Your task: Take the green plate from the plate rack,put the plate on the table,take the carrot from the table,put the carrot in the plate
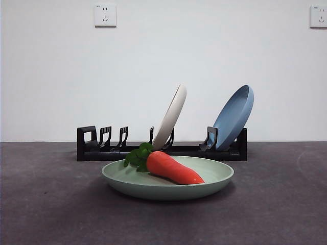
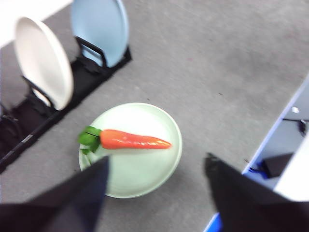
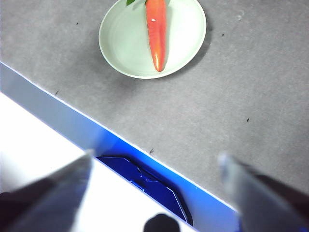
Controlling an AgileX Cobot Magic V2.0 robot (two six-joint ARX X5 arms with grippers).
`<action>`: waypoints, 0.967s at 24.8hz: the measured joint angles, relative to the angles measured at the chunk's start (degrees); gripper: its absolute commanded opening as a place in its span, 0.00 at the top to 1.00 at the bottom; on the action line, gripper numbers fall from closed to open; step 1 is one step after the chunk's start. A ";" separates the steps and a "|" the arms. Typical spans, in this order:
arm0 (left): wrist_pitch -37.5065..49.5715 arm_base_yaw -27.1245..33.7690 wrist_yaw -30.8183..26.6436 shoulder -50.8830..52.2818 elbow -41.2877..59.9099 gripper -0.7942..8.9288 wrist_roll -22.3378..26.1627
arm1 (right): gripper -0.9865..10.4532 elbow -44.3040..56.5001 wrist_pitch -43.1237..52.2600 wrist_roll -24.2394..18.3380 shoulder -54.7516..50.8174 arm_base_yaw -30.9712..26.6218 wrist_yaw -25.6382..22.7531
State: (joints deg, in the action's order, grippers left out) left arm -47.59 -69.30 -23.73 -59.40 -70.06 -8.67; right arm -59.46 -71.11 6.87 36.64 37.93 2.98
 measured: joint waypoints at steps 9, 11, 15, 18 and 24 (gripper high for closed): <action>-0.57 0.00 0.31 0.00 0.00 0.92 -0.02 | 0.91 0.00 0.04 1.57 0.09 0.00 -0.04; -0.57 0.00 0.31 0.00 0.00 0.92 -0.11 | 0.91 0.00 0.02 1.75 0.09 0.00 -0.04; -0.59 0.00 0.31 0.00 0.00 0.92 -0.13 | 0.91 0.00 0.02 2.01 0.09 0.00 -0.07; -0.59 0.00 0.31 0.00 0.00 0.92 -0.13 | 0.91 0.00 0.02 2.21 0.09 0.00 -0.07; -0.59 -0.09 0.33 0.00 0.00 0.92 -0.13 | 0.91 0.00 0.02 2.36 0.09 0.02 -0.07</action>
State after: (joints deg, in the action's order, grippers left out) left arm -48.18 -69.38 -23.40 -59.40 -70.06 -8.80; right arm -59.46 -71.09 9.23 36.73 37.95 2.92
